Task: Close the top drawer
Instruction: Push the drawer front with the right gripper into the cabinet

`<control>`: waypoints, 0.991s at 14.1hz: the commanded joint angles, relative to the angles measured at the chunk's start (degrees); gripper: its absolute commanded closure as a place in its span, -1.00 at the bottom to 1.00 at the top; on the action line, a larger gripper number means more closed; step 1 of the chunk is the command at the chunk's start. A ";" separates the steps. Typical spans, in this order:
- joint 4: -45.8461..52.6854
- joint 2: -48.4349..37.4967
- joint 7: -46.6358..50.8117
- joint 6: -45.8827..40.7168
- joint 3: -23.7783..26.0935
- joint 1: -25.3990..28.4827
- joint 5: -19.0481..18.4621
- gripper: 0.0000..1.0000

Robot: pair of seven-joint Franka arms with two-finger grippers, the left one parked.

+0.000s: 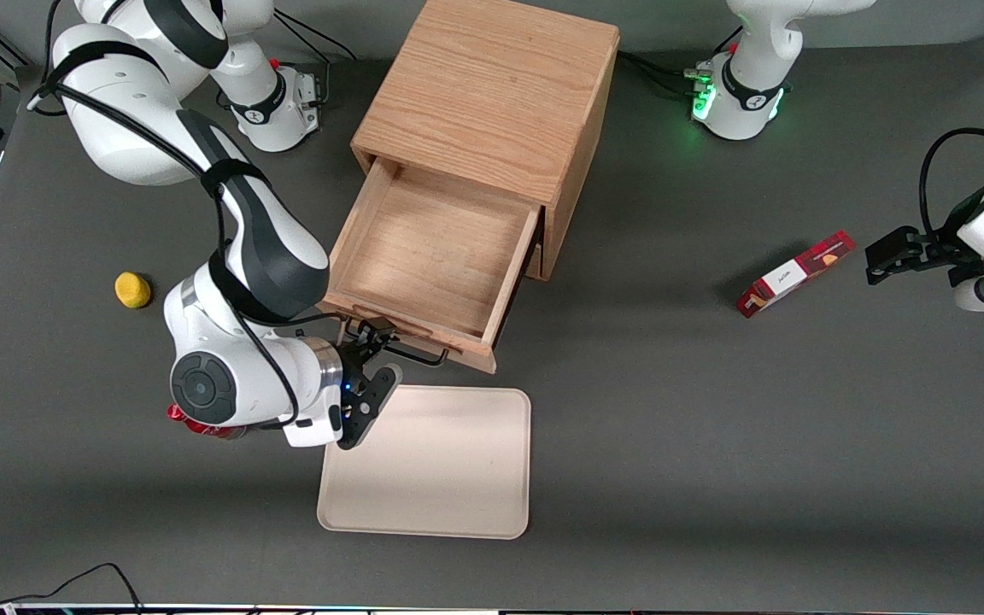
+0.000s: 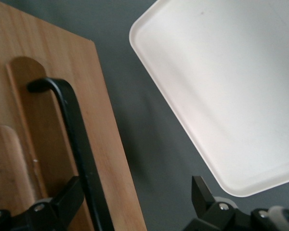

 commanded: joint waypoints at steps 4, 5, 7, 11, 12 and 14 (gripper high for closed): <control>-3.30 -2.00 2.32 -0.96 1.03 0.34 -0.33 -1.00; -3.74 -2.18 2.32 -0.96 1.11 0.34 -0.33 -1.00; -5.23 -3.06 2.32 -0.96 1.11 0.25 -0.33 -1.00; -8.13 -4.99 2.23 -0.52 1.47 -0.36 -0.33 -1.00; -9.45 -5.95 2.23 -0.26 1.55 -0.36 -0.33 -1.00; -11.30 -7.36 2.15 -0.17 1.73 -0.97 -0.24 -1.00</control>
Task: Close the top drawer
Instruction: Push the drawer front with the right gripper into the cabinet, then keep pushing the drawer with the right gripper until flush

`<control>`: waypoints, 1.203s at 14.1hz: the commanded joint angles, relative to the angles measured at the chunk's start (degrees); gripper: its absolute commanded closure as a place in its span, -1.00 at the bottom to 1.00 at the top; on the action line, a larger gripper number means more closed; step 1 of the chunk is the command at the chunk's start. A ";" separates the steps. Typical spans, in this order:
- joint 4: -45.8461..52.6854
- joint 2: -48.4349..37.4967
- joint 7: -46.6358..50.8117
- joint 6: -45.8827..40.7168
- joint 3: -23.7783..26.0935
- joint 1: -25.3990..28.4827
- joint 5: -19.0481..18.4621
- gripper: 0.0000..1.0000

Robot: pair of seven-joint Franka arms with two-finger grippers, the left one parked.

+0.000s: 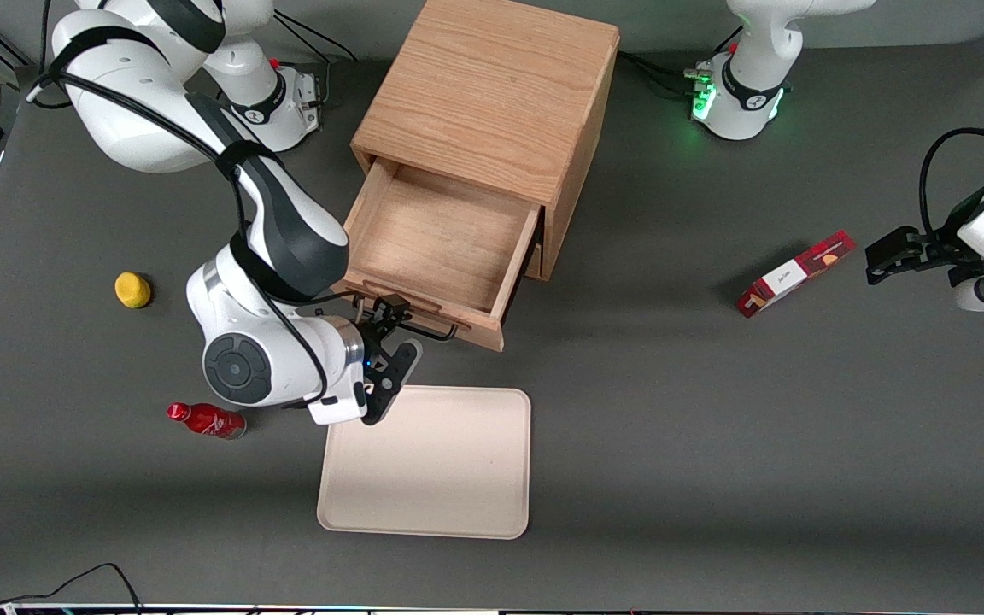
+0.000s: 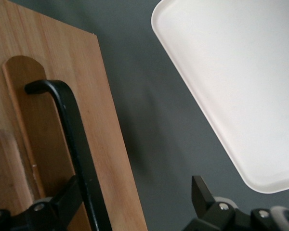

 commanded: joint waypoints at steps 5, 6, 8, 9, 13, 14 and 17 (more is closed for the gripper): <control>-13.30 -7.74 1.32 4.57 4.07 -4.83 -0.15 -1.00; -14.27 -8.18 1.32 5.19 4.43 -5.28 -0.15 -1.00; -15.07 -8.36 1.41 5.37 4.61 -5.19 -0.15 -1.00; -15.42 -8.54 1.41 5.64 4.78 -5.19 -0.15 -1.00; -18.41 -10.65 1.50 7.30 5.22 -5.19 0.20 -1.00; -18.50 -10.74 1.59 7.40 5.57 -5.19 0.20 -1.00; -18.85 -10.82 4.38 7.40 7.32 -5.11 0.20 -1.00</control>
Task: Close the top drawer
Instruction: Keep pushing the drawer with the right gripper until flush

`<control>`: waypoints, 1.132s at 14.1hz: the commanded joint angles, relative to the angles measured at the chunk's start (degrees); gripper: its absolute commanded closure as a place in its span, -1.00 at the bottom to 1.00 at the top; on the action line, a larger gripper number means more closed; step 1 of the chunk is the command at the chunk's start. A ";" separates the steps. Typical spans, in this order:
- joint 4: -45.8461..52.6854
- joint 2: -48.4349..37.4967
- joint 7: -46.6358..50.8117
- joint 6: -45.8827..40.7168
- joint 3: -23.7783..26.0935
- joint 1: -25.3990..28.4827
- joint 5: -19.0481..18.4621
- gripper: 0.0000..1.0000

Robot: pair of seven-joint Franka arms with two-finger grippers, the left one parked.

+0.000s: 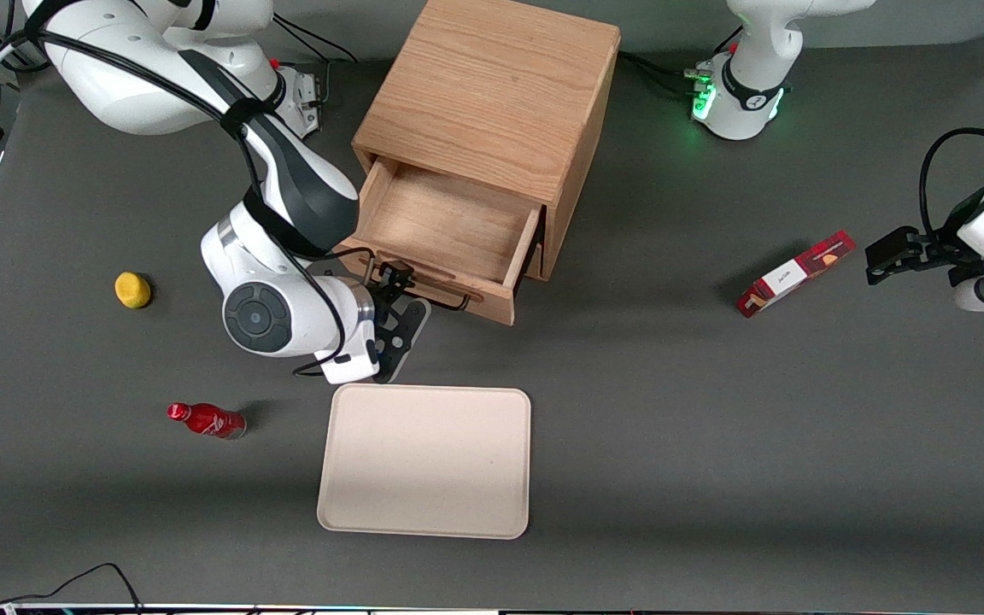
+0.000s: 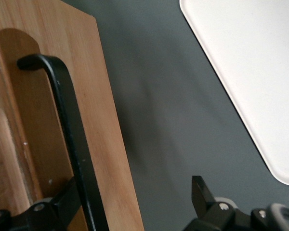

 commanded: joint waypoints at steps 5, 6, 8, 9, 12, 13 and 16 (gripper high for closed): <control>-11.69 -6.46 4.46 5.91 4.62 -2.20 0.28 -1.00; -13.29 -7.35 4.63 6.62 4.98 -2.64 0.29 -1.00; -14.71 -8.14 5.16 6.72 5.77 -3.61 0.29 -1.00; -15.41 -8.67 5.16 6.72 6.47 -4.05 0.29 -1.00; -16.56 -9.55 6.13 6.72 7.79 -4.75 0.29 -1.00; -16.65 -9.55 6.83 6.63 8.84 -5.02 0.29 -1.00; -17.52 -9.90 8.76 6.80 10.69 -5.46 0.46 -1.00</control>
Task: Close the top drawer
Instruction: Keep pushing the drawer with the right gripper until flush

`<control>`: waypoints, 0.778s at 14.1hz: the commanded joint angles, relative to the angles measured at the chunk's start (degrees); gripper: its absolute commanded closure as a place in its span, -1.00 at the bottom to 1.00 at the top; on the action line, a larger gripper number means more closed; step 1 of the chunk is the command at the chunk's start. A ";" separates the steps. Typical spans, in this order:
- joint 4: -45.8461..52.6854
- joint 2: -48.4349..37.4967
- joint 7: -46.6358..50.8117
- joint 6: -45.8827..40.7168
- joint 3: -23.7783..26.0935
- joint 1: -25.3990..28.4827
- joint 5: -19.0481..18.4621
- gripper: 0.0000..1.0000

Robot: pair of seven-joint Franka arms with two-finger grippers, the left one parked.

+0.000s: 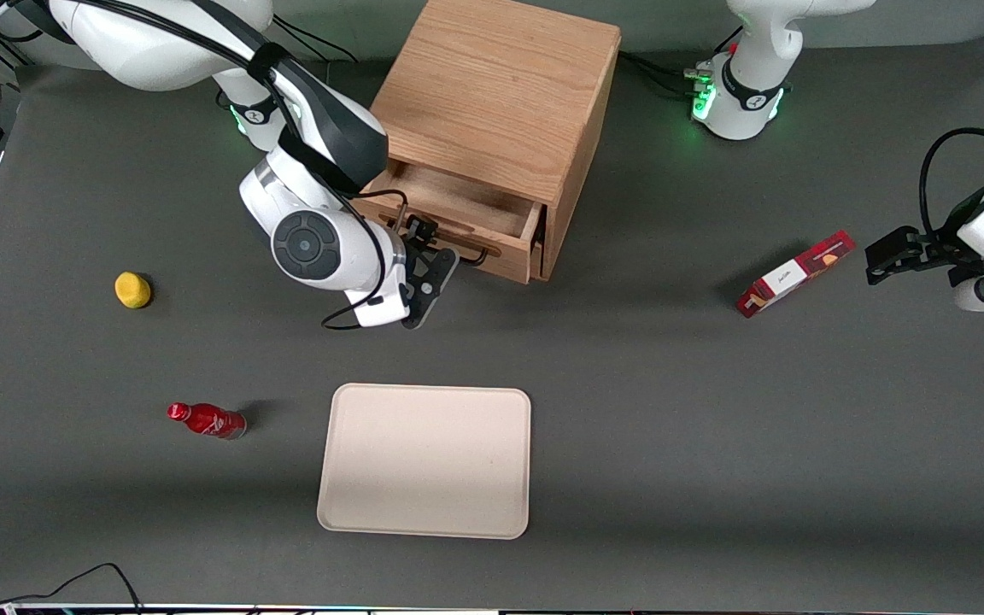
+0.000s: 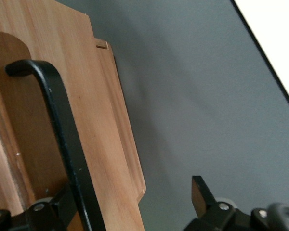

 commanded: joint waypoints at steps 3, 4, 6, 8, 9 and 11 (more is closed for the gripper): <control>-4.31 -2.78 5.57 1.28 4.45 -1.72 0.26 -1.00; -5.01 -3.13 6.36 1.37 5.15 -1.72 0.26 -1.00; -6.86 -4.62 7.33 2.77 5.77 -1.72 0.44 -1.00; -7.74 -4.71 8.91 3.66 7.26 -1.80 0.53 -1.00; -7.83 -4.80 9.35 3.66 7.36 -1.80 0.53 -1.00; -8.35 -5.15 10.23 3.66 8.06 -1.80 0.53 -1.00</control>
